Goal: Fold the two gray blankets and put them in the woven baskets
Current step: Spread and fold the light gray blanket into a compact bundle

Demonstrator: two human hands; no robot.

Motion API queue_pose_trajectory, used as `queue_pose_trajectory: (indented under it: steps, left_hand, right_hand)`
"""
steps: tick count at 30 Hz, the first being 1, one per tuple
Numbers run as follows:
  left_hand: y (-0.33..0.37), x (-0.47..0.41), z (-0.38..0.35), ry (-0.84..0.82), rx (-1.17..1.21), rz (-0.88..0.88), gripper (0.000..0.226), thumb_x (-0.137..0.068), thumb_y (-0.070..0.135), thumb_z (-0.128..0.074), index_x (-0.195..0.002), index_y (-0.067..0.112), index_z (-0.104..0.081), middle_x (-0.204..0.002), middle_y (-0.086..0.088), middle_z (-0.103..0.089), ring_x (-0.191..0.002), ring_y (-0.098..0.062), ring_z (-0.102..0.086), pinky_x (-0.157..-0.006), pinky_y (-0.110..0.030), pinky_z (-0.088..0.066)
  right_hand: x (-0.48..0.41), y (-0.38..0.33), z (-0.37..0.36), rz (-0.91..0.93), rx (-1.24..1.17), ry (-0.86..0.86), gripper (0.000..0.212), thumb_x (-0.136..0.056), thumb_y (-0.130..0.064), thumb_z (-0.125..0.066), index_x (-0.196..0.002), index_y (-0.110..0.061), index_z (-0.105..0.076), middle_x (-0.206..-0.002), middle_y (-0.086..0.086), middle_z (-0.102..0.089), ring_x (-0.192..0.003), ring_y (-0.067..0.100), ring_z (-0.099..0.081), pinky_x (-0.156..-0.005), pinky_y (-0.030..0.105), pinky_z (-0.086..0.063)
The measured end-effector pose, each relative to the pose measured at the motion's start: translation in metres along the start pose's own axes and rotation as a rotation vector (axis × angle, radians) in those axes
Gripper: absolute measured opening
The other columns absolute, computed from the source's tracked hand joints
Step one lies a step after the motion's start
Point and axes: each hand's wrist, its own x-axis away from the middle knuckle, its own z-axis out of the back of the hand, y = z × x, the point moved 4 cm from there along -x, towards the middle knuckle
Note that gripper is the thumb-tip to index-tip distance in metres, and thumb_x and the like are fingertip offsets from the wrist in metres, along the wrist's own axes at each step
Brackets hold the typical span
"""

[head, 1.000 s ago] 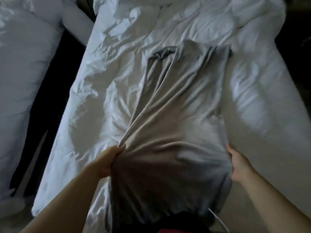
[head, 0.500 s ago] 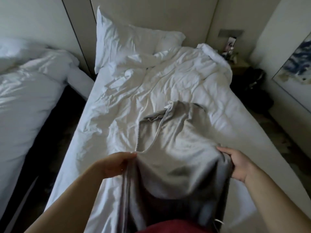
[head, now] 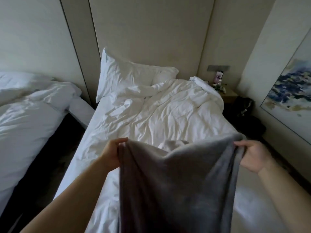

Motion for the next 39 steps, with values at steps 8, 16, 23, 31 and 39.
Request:
queue_pose_trajectory:
  steps: [8, 16, 23, 31, 39]
  left_hand:
    - [0.058, -0.017, -0.020, -0.034, -0.099, 0.049, 0.017, -0.065, 0.019, -0.070, -0.066, 0.002, -0.068, -0.062, -0.014, -0.057, -0.060, -0.028, -0.056, -0.067, -0.035, -0.048]
    - [0.066, -0.044, -0.021, -0.009, -0.473, 0.247, 0.041, -0.066, 0.027, -0.080, -0.096, 0.002, -0.071, -0.094, -0.019, -0.072, -0.083, -0.030, -0.070, -0.078, -0.038, -0.058]
    - [0.090, -0.068, -0.037, 0.136, -0.180, -0.149, 0.014, -0.074, 0.005, -0.055, -0.084, 0.002, -0.064, -0.081, -0.014, -0.059, -0.076, -0.027, -0.056, -0.070, -0.034, -0.047]
    - [0.122, -0.085, -0.024, 0.225, 0.078, -0.568, 0.044, -0.069, -0.016, -0.040, -0.047, 0.021, -0.032, -0.046, 0.004, -0.032, -0.041, -0.013, -0.033, -0.039, -0.022, -0.027]
    - [-0.016, -0.112, 0.027, 0.378, -0.369, 0.088, 0.029, -0.090, 0.021, -0.060, -0.063, 0.012, -0.066, -0.053, -0.004, -0.058, -0.042, -0.018, -0.052, -0.048, -0.023, -0.043]
  right_hand:
    - [-0.027, -0.030, -0.016, -0.173, 0.265, 0.094, 0.027, -0.069, -0.020, -0.066, -0.085, 0.001, -0.074, -0.083, 0.021, -0.072, -0.073, 0.031, -0.071, -0.072, 0.038, -0.052]
    - [-0.051, -0.071, -0.036, -0.052, 0.193, 0.076, 0.027, -0.074, -0.003, -0.053, -0.088, 0.012, -0.069, -0.085, 0.026, -0.068, -0.075, 0.037, -0.069, -0.062, 0.041, -0.058]
    - [-0.074, -0.056, -0.039, -0.170, 0.385, 0.131, 0.028, -0.077, -0.001, -0.053, -0.104, 0.004, -0.057, -0.083, 0.023, -0.055, -0.074, 0.034, -0.056, -0.074, 0.041, -0.046]
    - [-0.086, -0.129, -0.075, 0.528, 0.147, 0.110, 0.056, -0.070, 0.025, -0.034, -0.097, -0.013, -0.065, -0.078, 0.001, -0.075, -0.074, 0.017, -0.072, -0.063, 0.029, -0.060]
    - [-0.113, 0.070, 0.009, -0.193, 0.093, 0.373, 0.019, -0.077, 0.005, -0.032, -0.068, -0.001, -0.047, -0.042, 0.011, -0.058, -0.045, 0.025, -0.062, -0.042, 0.025, -0.051]
